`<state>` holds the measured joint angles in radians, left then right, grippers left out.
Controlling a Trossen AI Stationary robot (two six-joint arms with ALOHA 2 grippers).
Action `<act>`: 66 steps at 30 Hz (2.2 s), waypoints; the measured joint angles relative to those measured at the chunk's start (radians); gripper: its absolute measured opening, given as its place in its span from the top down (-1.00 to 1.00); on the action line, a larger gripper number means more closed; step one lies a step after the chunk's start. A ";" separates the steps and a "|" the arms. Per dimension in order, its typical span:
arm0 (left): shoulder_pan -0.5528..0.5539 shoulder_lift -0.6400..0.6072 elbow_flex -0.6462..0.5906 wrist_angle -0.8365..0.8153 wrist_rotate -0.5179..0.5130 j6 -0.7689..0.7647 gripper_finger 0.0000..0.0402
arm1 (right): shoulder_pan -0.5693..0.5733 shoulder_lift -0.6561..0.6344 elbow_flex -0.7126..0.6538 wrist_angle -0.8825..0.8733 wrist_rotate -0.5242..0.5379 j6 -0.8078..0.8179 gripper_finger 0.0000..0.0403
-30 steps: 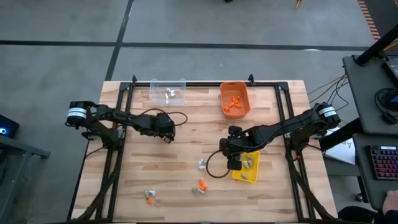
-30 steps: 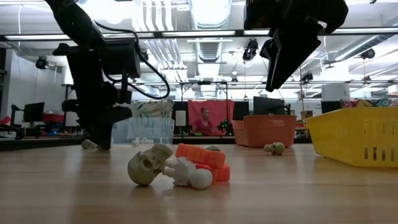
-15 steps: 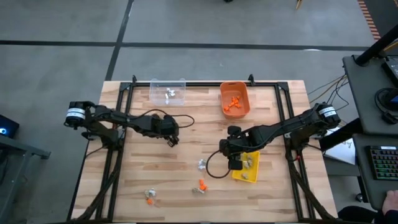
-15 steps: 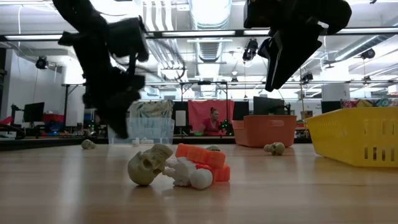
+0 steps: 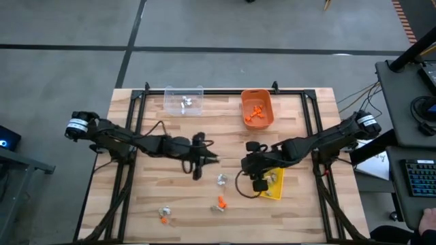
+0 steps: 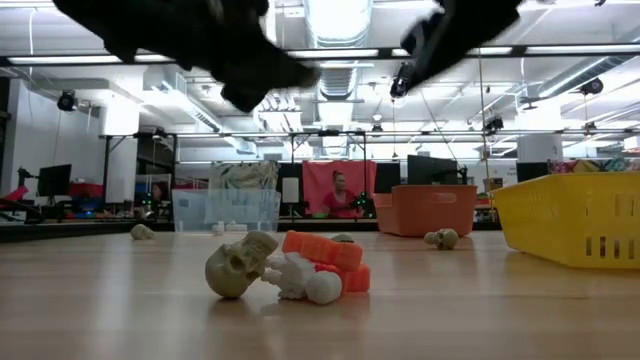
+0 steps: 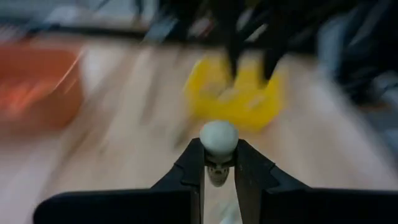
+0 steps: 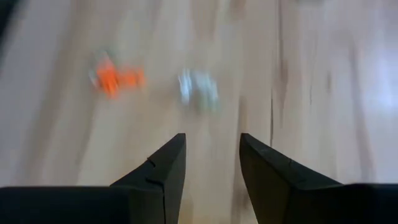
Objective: Sort Halloween decoration
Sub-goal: Put the gray skull toy into the yellow bin
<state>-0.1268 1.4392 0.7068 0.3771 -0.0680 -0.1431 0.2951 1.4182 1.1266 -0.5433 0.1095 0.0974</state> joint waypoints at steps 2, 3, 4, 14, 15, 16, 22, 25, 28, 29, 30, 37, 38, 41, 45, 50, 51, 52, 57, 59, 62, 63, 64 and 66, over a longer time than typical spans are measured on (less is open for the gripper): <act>0.003 -0.001 -0.016 0.106 0.060 -0.005 0.88 | 0.009 -0.028 -0.043 0.140 0.016 -0.070 0.32; 0.004 -0.001 -0.022 0.143 0.082 -0.016 0.88 | 0.013 -0.044 -0.068 0.218 0.037 -0.112 0.33; 0.004 -0.001 -0.026 0.167 0.095 -0.031 0.88 | 0.017 -0.052 -0.093 0.303 0.067 -0.153 0.34; 0.003 0.002 -0.031 0.327 0.124 -0.270 0.88 | 0.021 -0.043 -0.222 0.863 0.278 -0.635 0.36; 0.003 0.002 -0.031 0.336 0.131 -0.298 0.88 | 0.021 -0.040 -0.221 0.883 0.282 -0.661 0.34; 0.003 0.002 -0.031 0.340 0.133 -0.316 0.88 | 0.021 -0.036 -0.218 0.889 0.284 -0.683 0.31; 0.004 0.002 -0.031 0.341 0.133 -0.345 0.88 | 0.021 -0.026 -0.193 0.892 0.285 -0.691 0.10; 0.005 0.003 -0.031 0.361 0.125 -0.346 0.88 | 0.021 -0.019 -0.193 0.882 0.285 -0.686 0.01; 0.007 0.003 -0.031 0.374 0.110 -0.355 0.88 | 0.021 -0.003 -0.193 0.885 0.288 -0.709 0.00; 0.007 0.003 -0.031 0.375 0.108 -0.356 0.88 | 0.021 0.001 -0.193 0.886 0.290 -0.722 -0.01; 0.007 0.003 -0.031 0.375 0.108 -0.356 0.88 | 0.021 0.005 -0.193 0.890 0.292 -0.734 -0.01; 0.007 0.003 -0.031 0.389 0.103 -0.356 0.88 | 0.015 0.012 -0.178 0.892 0.335 -0.765 -0.01; 0.007 0.003 -0.031 0.392 0.103 -0.356 0.88 | 0.012 0.012 -0.177 0.893 0.335 -0.765 -0.01; 0.008 0.003 -0.031 0.396 0.103 -0.356 0.88 | 0.004 0.012 -0.176 0.893 0.335 -0.765 -0.01; 0.009 0.003 -0.031 0.398 0.102 -0.356 0.88 | -0.007 0.012 -0.176 0.893 0.334 -0.779 -0.01; 0.011 0.003 -0.031 0.398 0.093 -0.356 0.88 | -0.010 0.012 -0.171 0.893 0.315 -0.793 -0.01; 0.011 0.003 -0.031 0.398 0.086 -0.355 0.88 | -0.010 0.012 -0.171 0.893 0.301 -0.794 -0.01; 0.011 0.003 -0.031 0.398 0.082 -0.355 0.88 | -0.010 0.012 -0.170 0.893 0.294 -0.796 -0.01; 0.011 0.003 -0.031 0.398 0.078 -0.348 0.88 | -0.013 0.012 -0.170 0.893 0.283 -0.797 -0.01; 0.011 0.003 -0.031 0.398 0.078 -0.347 0.88 | -0.015 0.012 -0.170 0.893 0.283 -0.797 -0.01; 0.011 0.003 -0.031 0.398 0.078 -0.347 0.88 | -0.017 0.012 -0.170 0.893 0.283 -0.796 0.00; 0.011 0.003 -0.031 0.398 0.078 -0.346 0.88 | -0.019 0.012 -0.170 0.893 0.283 -0.793 0.02; 0.011 0.003 -0.031 0.398 0.078 -0.346 0.88 | -0.022 0.012 -0.170 0.893 0.283 -0.791 0.04; 0.011 0.003 -0.031 0.398 0.078 -0.346 0.88 | -0.025 0.012 -0.170 0.893 0.283 -0.790 0.09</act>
<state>-0.1158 1.4425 0.6756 0.7750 0.0097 -0.4889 0.2703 1.4300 0.9569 0.3496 0.3927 -0.6922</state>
